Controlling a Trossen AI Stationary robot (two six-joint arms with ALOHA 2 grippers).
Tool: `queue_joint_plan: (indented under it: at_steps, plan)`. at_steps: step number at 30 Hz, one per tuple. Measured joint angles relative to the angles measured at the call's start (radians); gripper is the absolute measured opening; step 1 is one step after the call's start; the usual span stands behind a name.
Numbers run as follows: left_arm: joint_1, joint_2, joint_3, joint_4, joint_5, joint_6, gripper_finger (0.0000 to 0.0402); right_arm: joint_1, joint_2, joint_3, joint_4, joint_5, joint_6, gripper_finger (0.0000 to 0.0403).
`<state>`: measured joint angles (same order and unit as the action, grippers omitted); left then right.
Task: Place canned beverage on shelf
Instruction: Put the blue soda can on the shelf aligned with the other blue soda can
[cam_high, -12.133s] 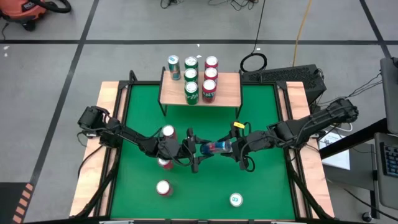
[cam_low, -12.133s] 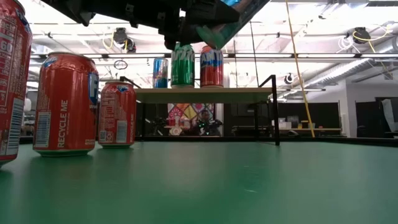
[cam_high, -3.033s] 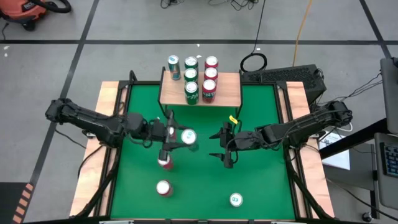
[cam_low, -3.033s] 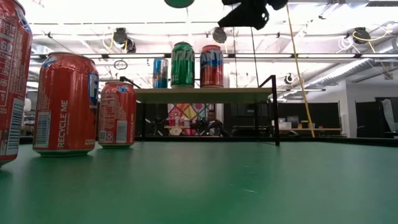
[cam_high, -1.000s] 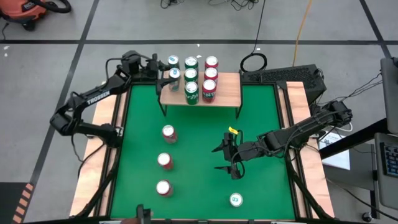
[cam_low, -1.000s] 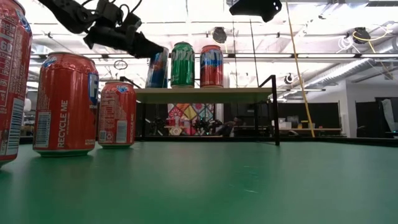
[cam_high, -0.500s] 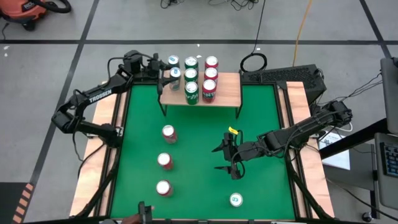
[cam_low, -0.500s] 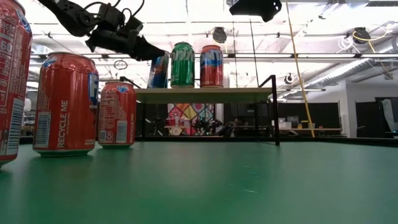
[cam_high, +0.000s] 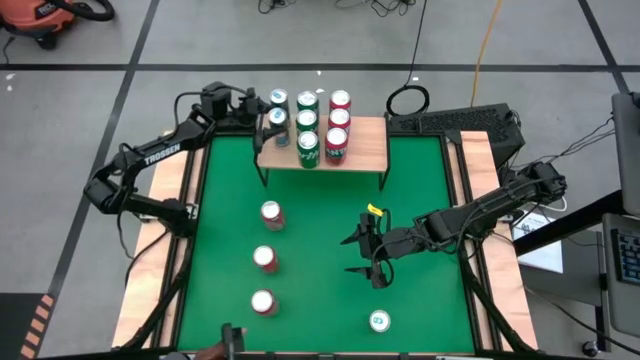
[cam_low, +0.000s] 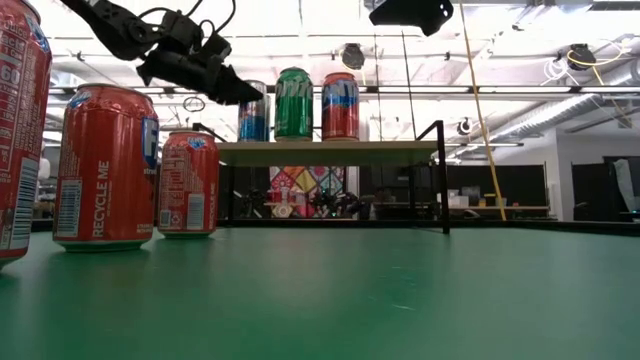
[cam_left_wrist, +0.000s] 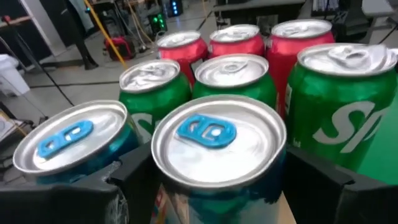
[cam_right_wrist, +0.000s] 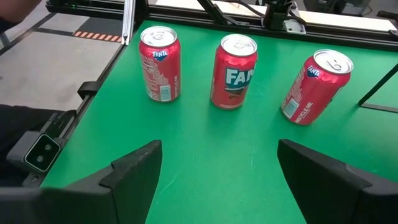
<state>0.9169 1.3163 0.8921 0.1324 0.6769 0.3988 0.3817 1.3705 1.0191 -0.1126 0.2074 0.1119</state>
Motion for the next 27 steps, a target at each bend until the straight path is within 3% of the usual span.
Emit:
queue_joint_plan:
  at_steps: [15,22,27]
  plan:
    - [0.0,-0.105,0.0,-0.016,-0.056,0.0,0.0289,0.0,0.0,0.0,-0.011,0.0,0.0,0.0313]
    - [-0.003,-0.223,0.001,-0.037,-0.117,-0.051,0.029,0.0,0.0,0.0,-0.018,0.0,0.0,0.0313]
    - [-0.055,-0.332,-0.02,-0.157,-0.159,-0.106,0.029,0.0,0.0,0.0,-0.031,0.0,0.004,0.0313]
